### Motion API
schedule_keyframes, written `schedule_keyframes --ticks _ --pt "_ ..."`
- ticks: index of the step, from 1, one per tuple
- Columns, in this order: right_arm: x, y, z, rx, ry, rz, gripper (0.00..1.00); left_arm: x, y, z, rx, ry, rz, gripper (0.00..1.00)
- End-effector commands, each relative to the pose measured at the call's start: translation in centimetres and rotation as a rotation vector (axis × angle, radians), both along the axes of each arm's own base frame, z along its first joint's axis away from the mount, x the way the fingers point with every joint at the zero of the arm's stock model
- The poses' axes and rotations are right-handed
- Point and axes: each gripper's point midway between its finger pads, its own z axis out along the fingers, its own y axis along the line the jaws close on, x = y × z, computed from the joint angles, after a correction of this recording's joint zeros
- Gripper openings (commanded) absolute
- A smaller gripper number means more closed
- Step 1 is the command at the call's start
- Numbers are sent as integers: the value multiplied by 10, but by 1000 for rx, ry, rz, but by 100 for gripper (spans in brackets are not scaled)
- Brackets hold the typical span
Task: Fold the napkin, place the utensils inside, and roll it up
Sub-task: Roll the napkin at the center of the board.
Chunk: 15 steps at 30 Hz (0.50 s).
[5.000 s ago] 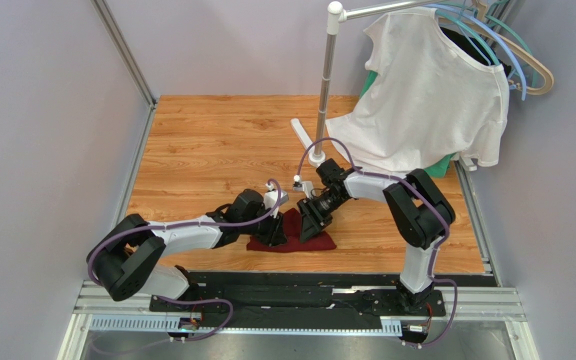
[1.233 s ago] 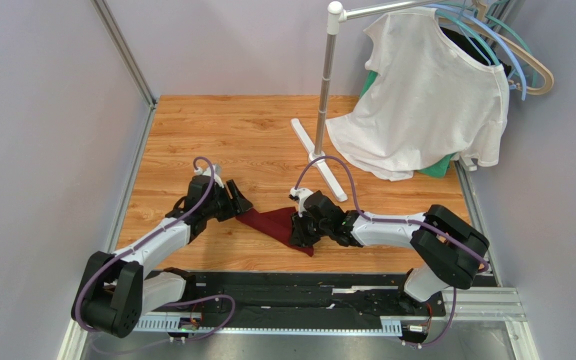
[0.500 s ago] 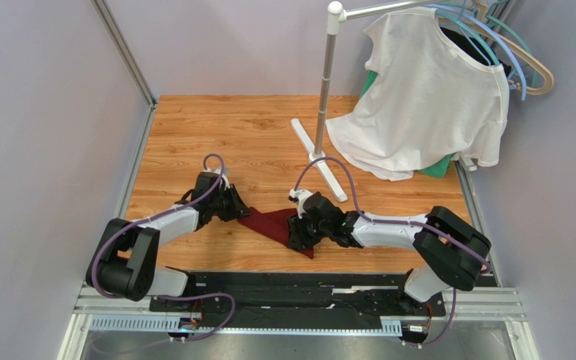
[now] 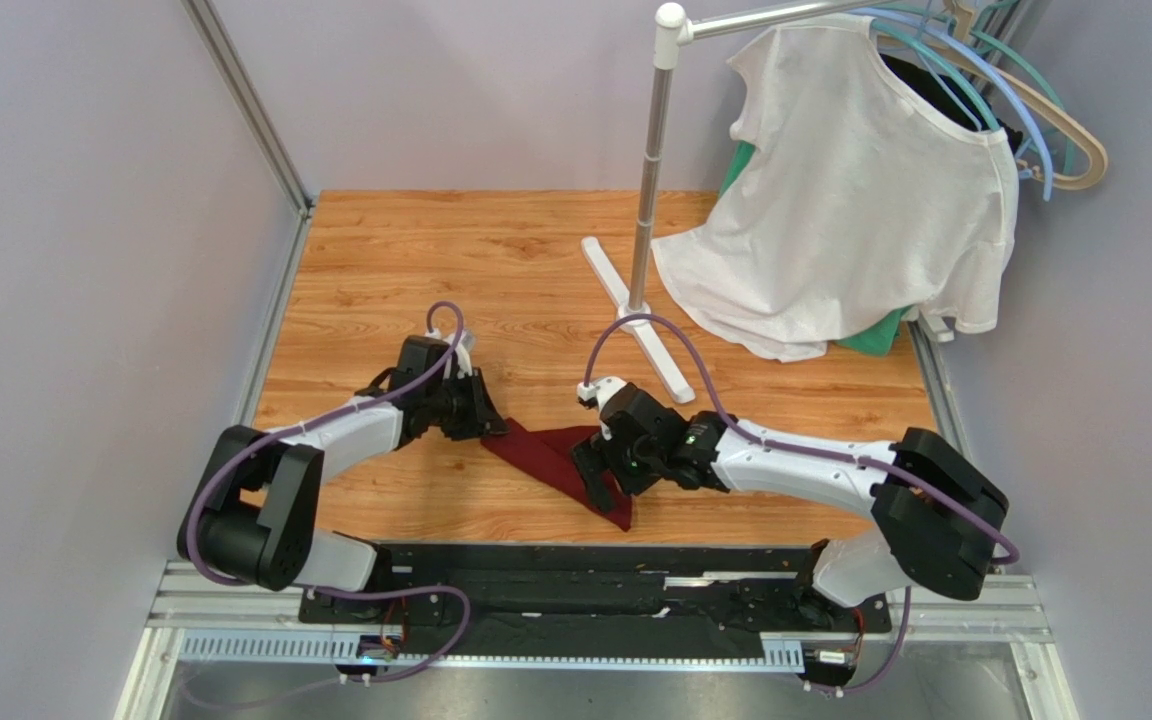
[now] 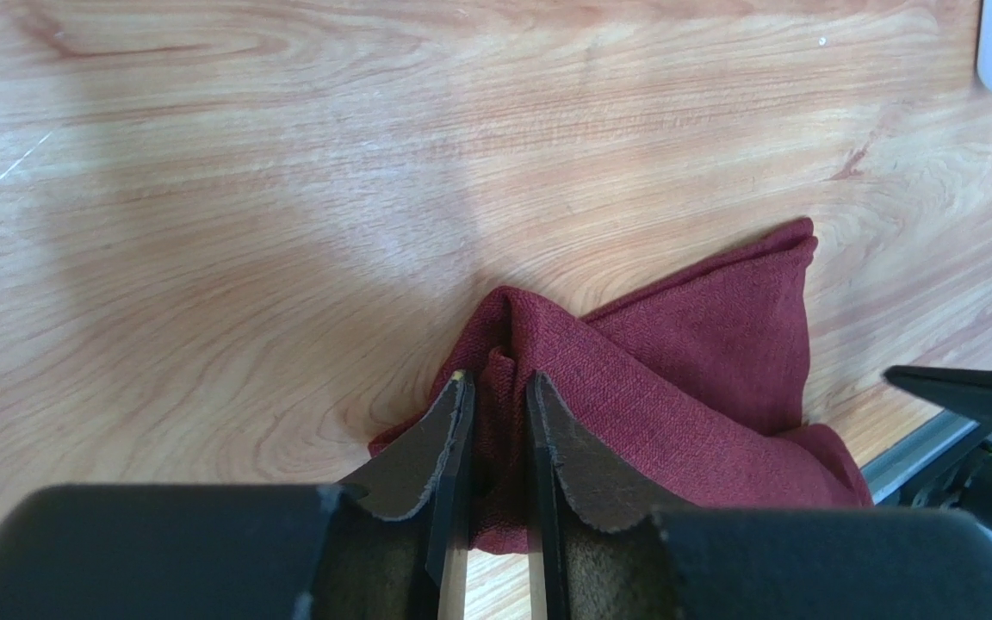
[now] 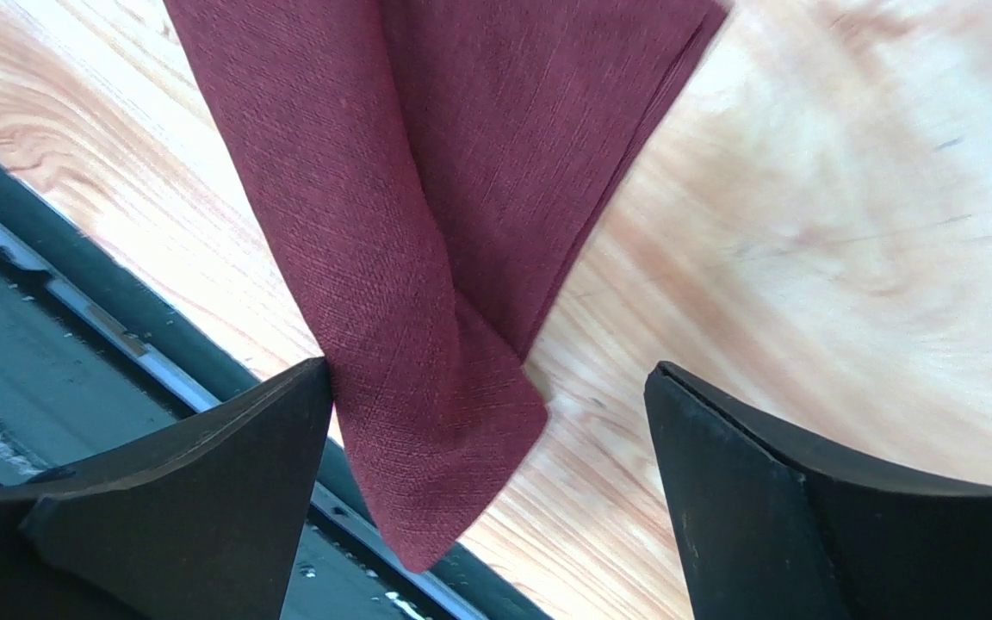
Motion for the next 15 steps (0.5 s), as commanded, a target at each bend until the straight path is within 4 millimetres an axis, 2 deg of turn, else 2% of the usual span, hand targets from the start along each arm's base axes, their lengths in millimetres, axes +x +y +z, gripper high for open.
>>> schedule_keyframes --ticks 1,2,3,7,8,10,11,13,15 --pt "23 15 40 -30 -226 37 95 1 -7 4 25 -23 -72 9" --pt "24 20 43 -34 -256 57 95 0 -7 3 24 -22 -75 9" --pt "21 34 51 -20 -287 87 93 -1 -7 3 25 -19 -75 9" --pt "20 75 59 -19 -394 165 91 -2 -8 4 25 -16 -81 9" --pt "18 81 44 -51 -376 182 90 -2 -8 4 26 -18 -81 9" --pt "18 96 42 -57 -382 209 88 -2 -8 4 28 -12 -81 9" --pt "17 98 31 -82 -374 218 86 -2 -8 3 27 -10 -80 9" --pt "13 108 28 -95 -393 236 84 -4 -8 3 27 -6 -84 9" --pt "10 110 17 -127 -394 247 83 -4 -8 3 28 -5 -82 9"
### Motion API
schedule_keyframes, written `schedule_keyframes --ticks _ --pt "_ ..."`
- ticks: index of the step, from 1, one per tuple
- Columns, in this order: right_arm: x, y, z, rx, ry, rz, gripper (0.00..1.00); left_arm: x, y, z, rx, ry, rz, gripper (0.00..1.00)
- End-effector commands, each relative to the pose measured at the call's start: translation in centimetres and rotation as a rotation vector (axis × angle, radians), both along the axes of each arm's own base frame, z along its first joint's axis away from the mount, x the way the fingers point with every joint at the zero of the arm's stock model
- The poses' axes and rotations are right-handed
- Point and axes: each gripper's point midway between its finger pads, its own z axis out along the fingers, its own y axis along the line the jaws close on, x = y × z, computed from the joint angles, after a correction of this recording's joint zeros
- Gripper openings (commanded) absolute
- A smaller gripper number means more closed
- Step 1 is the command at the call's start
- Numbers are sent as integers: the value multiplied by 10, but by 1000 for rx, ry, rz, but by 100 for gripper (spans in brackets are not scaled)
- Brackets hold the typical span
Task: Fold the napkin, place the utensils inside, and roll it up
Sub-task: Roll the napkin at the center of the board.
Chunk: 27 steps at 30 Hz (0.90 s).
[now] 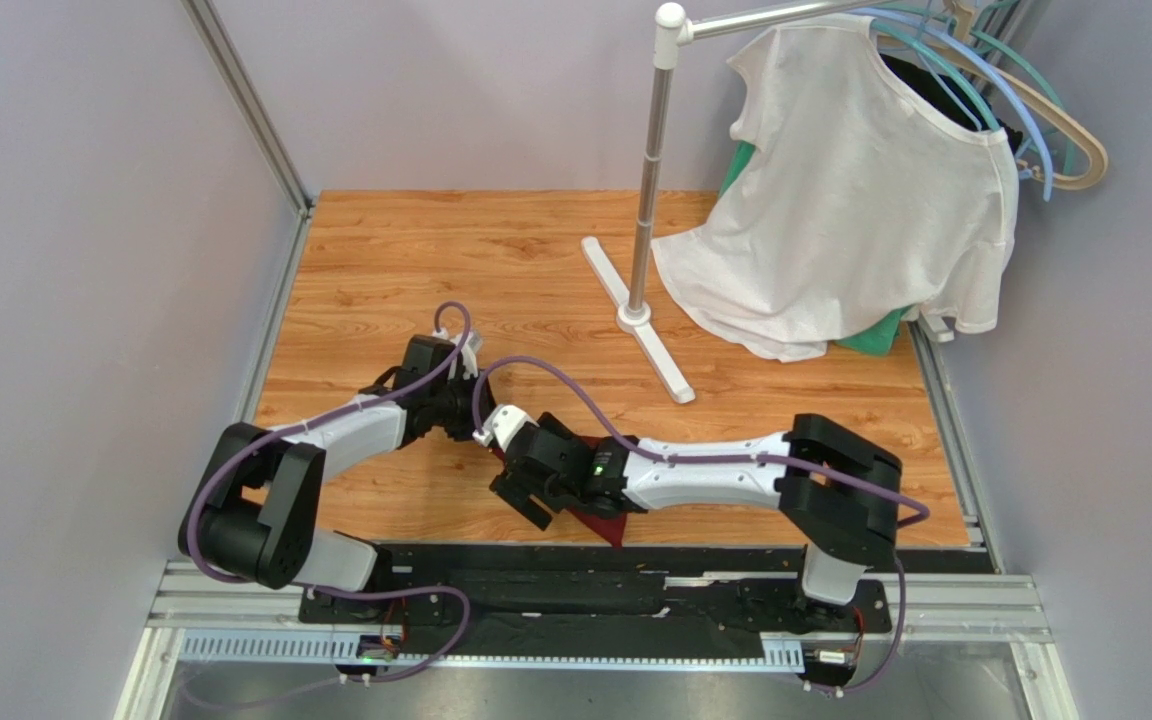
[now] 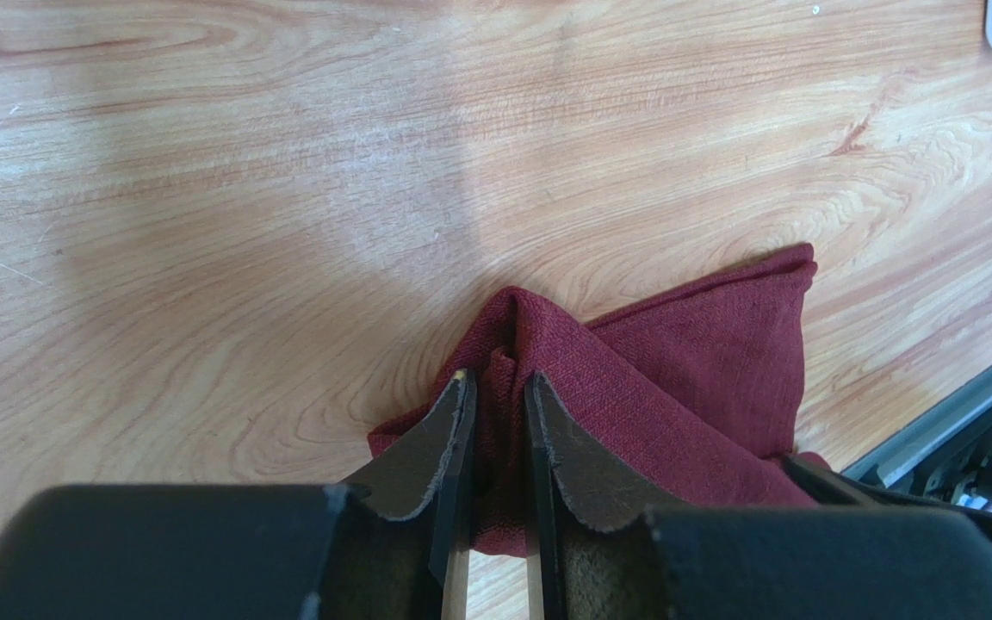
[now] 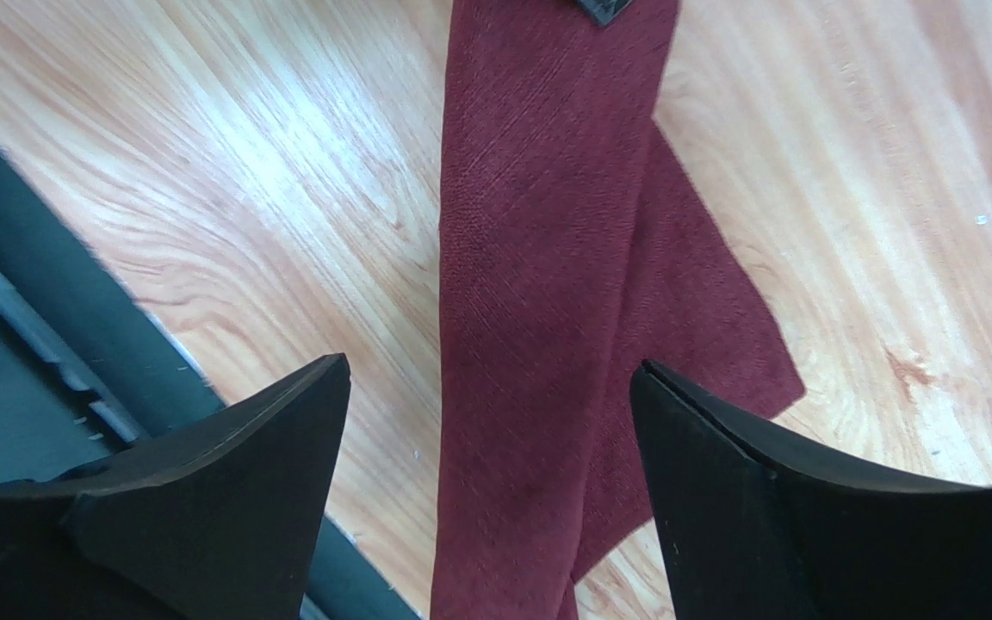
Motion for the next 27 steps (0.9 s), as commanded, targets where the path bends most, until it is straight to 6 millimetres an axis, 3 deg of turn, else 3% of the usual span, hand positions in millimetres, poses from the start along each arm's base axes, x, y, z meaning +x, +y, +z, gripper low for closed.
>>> schedule_keyframes --ticks 1,7,13,16,25,27 --pt "9 15 1 -15 -82 -3 82 1 -2 4 16 -9 -37 9" --pt "8 11 -17 -54 -85 -16 74 0 -3 4 12 -6 -40 9" --pt "8 1 -27 -85 -72 -62 47 0 -5 9 -2 -10 -38 14" --pt "5 -4 -31 -88 -57 -83 35 1 -4 16 -2 -16 -21 28" --pt "-10 -15 -46 3 90 -136 29 14 10 51 41 -86 62 70" --pt "-13 -13 -42 45 130 -130 28 18 18 59 55 -118 97 71"
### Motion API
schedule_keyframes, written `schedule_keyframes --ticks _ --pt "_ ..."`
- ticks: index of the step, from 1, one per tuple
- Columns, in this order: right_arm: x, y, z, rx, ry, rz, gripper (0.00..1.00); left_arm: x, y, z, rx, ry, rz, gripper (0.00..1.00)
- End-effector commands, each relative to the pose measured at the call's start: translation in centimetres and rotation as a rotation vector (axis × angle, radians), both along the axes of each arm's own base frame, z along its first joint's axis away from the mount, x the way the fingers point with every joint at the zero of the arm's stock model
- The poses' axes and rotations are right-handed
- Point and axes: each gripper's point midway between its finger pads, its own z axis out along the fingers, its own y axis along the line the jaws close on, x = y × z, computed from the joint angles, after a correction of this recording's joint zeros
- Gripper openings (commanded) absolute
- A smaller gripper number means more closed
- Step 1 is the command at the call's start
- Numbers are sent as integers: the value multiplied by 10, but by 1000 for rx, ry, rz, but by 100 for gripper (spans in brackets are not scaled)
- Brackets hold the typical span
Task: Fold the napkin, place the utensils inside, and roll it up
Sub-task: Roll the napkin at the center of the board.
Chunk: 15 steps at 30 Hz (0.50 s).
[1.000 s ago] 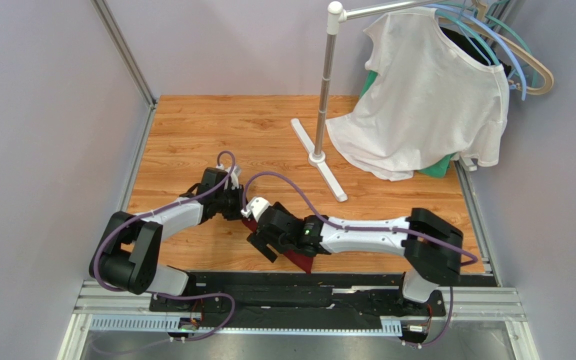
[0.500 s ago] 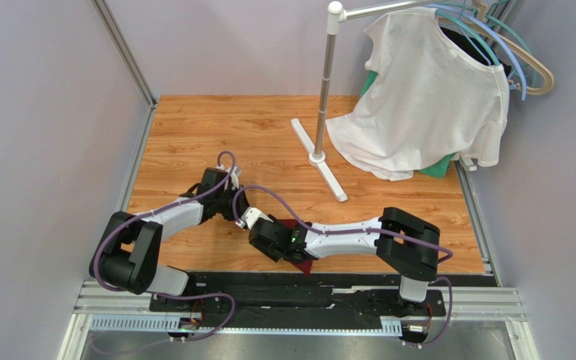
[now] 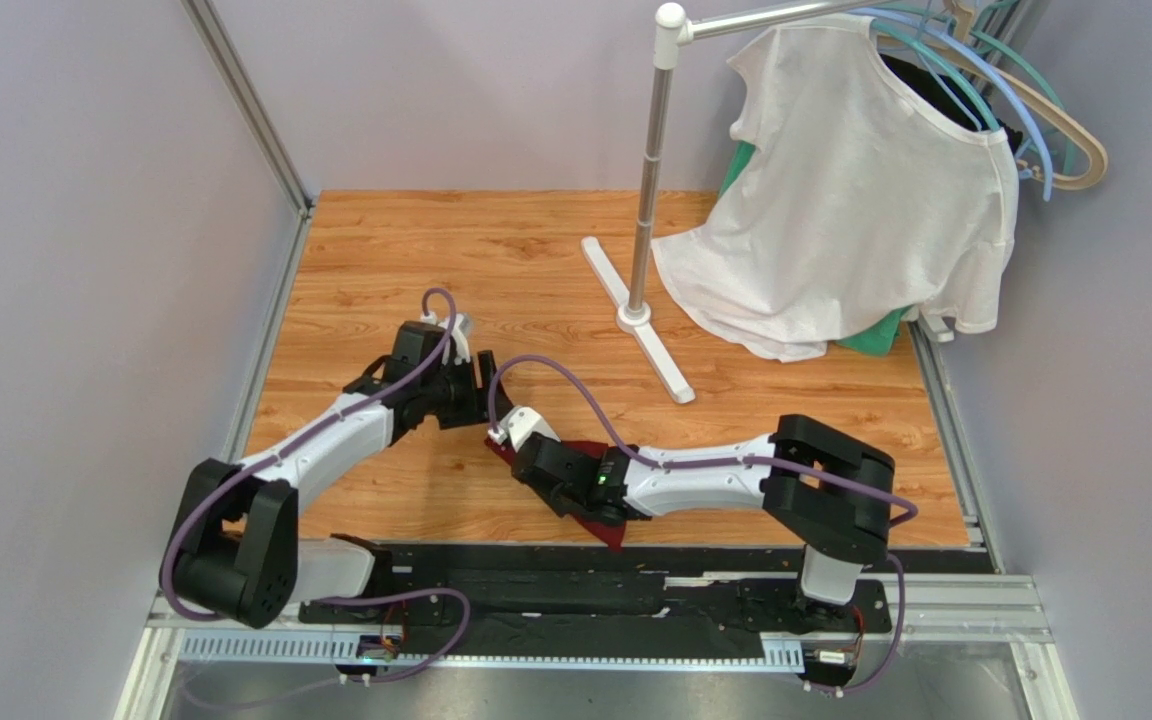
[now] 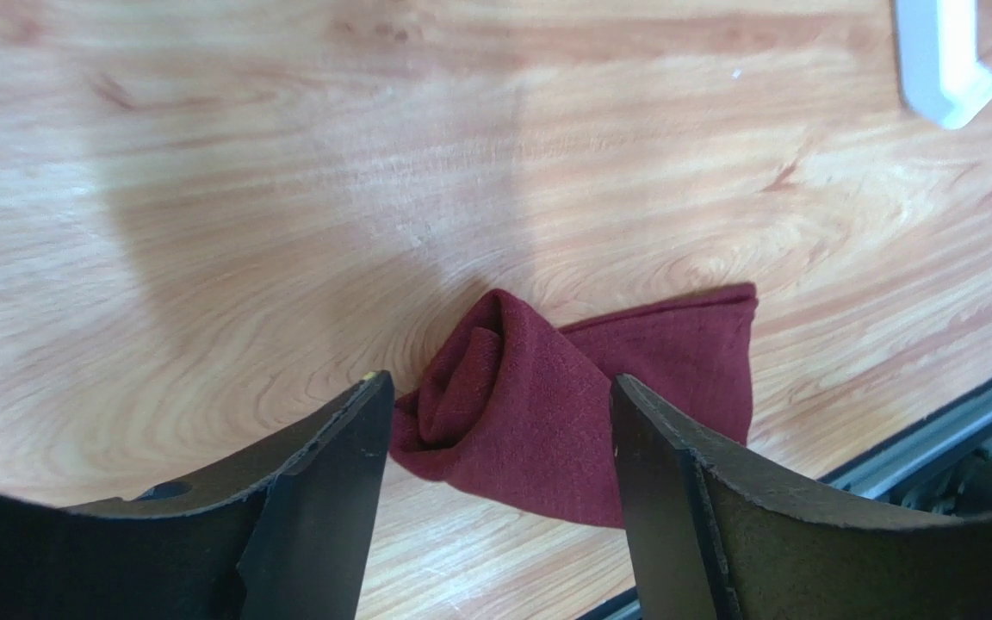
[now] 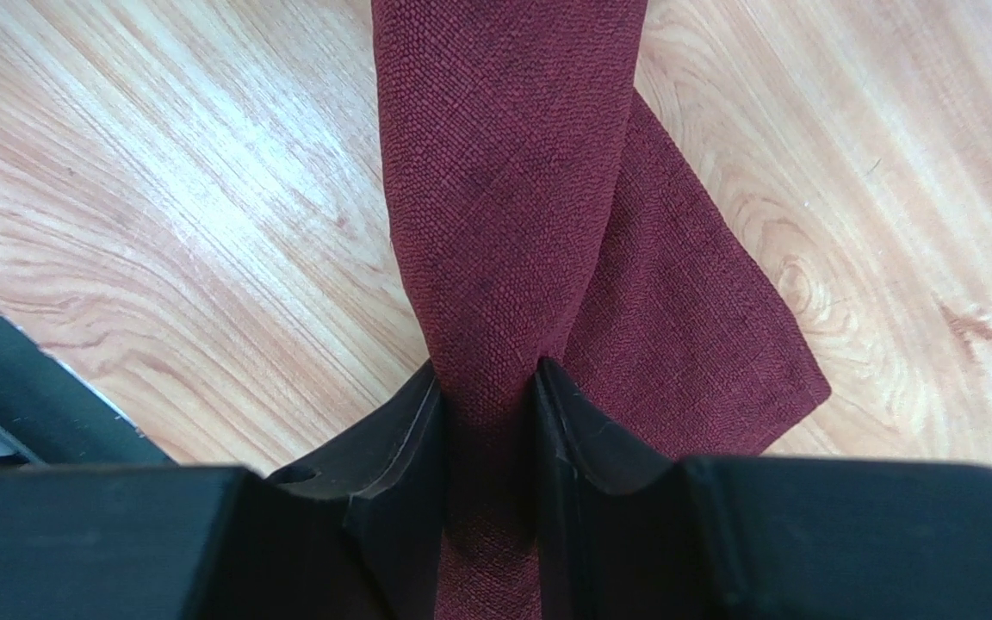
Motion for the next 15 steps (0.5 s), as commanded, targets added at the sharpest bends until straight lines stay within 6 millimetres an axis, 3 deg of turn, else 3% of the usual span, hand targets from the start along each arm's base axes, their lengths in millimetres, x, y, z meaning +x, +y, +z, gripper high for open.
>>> schedule_keyframes --ticks 1,6,15 --pt "-14 -8 -9 75 140 -26 24 11 15 27 29 -74 74 72" --pt "-18 -6 -6 183 254 7 22 7 29 28 30 -118 139 73" --pt "-19 -7 -12 324 428 51 20 -3 7 28 -105 -194 39 73"
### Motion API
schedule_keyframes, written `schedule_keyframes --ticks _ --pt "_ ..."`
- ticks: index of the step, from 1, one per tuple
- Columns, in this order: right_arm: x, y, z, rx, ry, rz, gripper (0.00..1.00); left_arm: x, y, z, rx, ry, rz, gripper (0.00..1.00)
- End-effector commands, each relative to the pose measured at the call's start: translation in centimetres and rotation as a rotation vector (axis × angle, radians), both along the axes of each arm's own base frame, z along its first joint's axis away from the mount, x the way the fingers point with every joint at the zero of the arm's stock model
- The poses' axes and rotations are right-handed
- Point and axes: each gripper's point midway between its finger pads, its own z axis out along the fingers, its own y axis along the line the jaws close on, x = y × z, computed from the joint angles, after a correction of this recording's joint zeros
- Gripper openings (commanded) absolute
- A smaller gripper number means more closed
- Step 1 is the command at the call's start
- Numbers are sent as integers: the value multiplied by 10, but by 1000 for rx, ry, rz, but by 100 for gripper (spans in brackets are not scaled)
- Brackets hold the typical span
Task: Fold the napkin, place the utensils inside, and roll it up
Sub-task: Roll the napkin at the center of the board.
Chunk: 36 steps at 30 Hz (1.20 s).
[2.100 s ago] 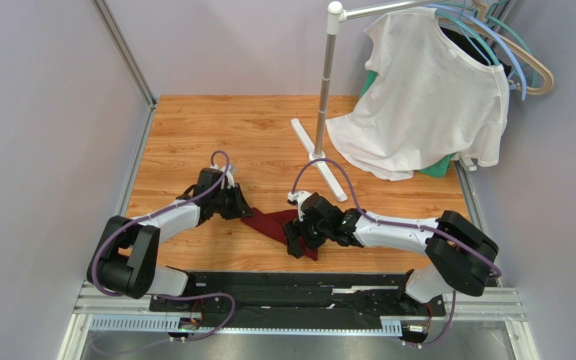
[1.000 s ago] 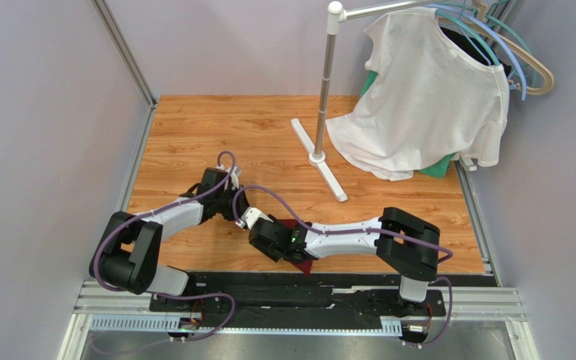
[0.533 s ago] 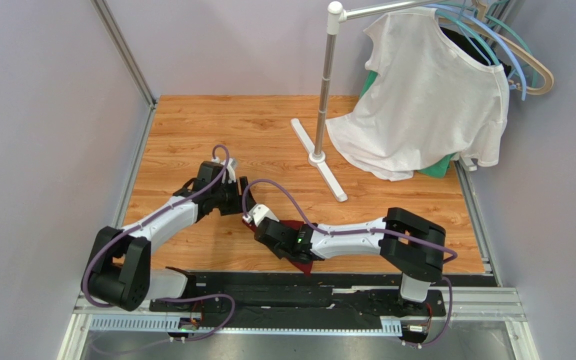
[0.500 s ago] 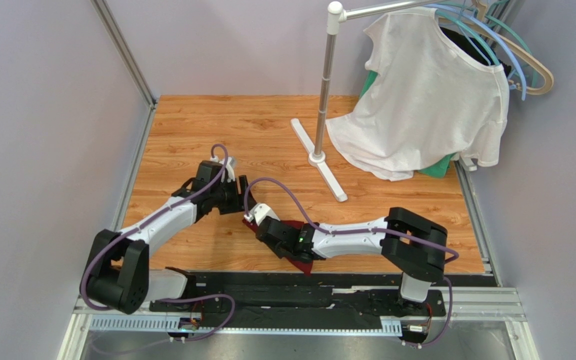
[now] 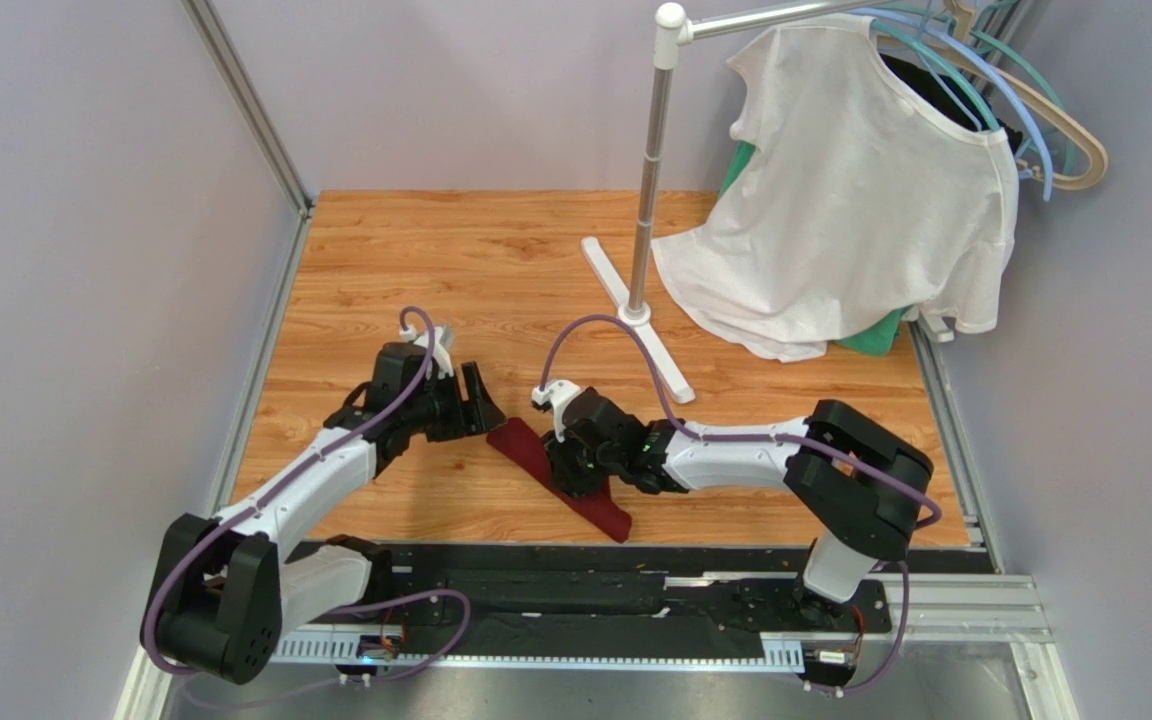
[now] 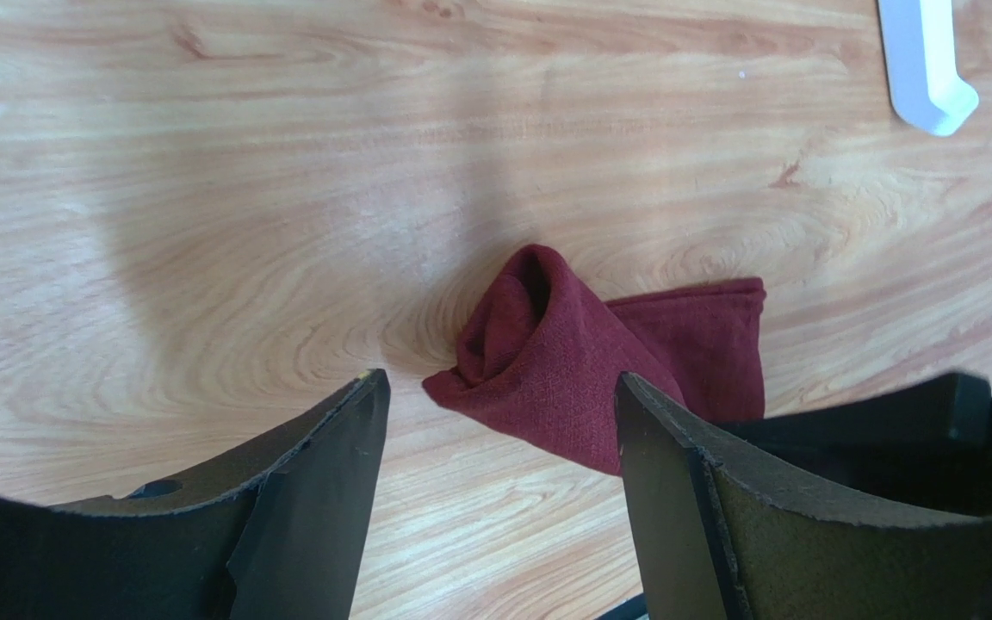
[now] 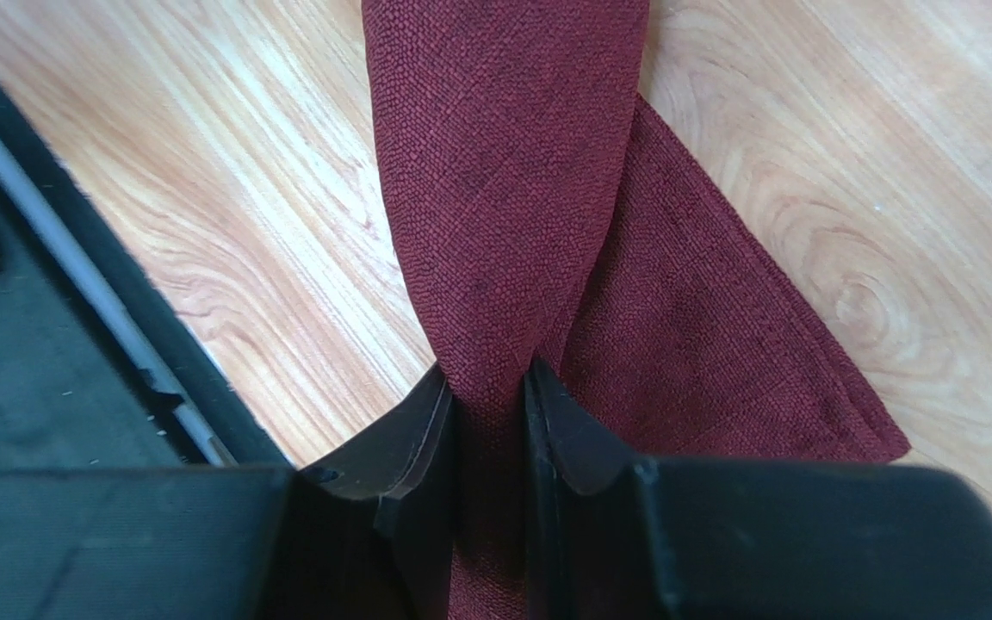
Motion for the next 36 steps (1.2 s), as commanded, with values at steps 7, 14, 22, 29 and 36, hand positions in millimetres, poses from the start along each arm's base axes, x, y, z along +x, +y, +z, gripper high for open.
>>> schedule_keyframes --ticks 7,14,22,29,36 --pt "-20 -7 -23 111 226 75 19 3 -13 11 -105 -127 -42 73" --pt "-13 -15 -27 159 306 83 18 0 -16 0 -122 -109 -46 73" --pt "-5 -18 -36 171 373 95 16 -3 -17 -10 -128 -99 -63 70" --pt "-3 -19 -45 168 403 98 16 -3 -23 -21 -147 -71 -84 52" --pt "2 -23 -49 166 407 85 19 -1 -26 -22 -153 -75 -99 23"
